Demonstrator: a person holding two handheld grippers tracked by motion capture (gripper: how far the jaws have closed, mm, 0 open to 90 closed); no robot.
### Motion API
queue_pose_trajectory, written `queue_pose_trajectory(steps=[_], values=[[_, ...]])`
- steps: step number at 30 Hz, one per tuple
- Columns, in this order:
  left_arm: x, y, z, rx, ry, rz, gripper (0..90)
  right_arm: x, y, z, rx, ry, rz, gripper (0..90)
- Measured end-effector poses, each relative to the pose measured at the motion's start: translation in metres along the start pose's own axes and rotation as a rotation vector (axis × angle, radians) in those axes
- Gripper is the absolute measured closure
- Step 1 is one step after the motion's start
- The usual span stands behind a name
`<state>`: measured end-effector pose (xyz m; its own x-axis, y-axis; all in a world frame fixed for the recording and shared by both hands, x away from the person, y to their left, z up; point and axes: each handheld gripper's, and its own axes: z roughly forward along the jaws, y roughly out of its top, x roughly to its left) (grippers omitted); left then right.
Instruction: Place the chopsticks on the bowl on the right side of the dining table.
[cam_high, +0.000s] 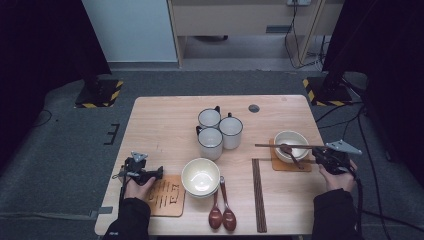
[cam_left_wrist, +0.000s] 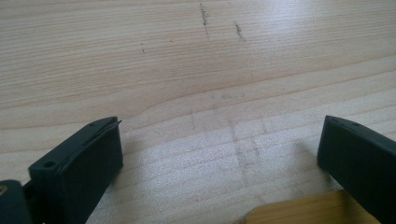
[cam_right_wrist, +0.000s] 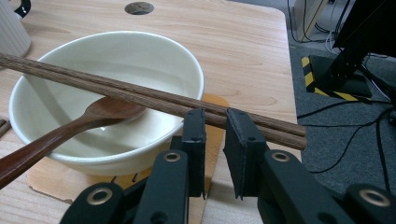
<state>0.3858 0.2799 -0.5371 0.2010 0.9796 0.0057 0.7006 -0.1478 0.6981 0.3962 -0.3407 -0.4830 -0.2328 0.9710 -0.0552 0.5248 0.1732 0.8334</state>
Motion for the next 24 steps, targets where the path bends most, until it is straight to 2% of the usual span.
queue_pose_trajectory(steps=[9,24], values=[[0.0,0.0,0.0,0.0,0.0,0.0,0.0,0.0,0.0,-0.001,-0.006,0.004,-0.002,76.4],[0.0,0.0,0.0,0.0,0.0,0.0,0.0,0.008,0.019,-0.021,-0.108,0.038,0.005,70.3]])
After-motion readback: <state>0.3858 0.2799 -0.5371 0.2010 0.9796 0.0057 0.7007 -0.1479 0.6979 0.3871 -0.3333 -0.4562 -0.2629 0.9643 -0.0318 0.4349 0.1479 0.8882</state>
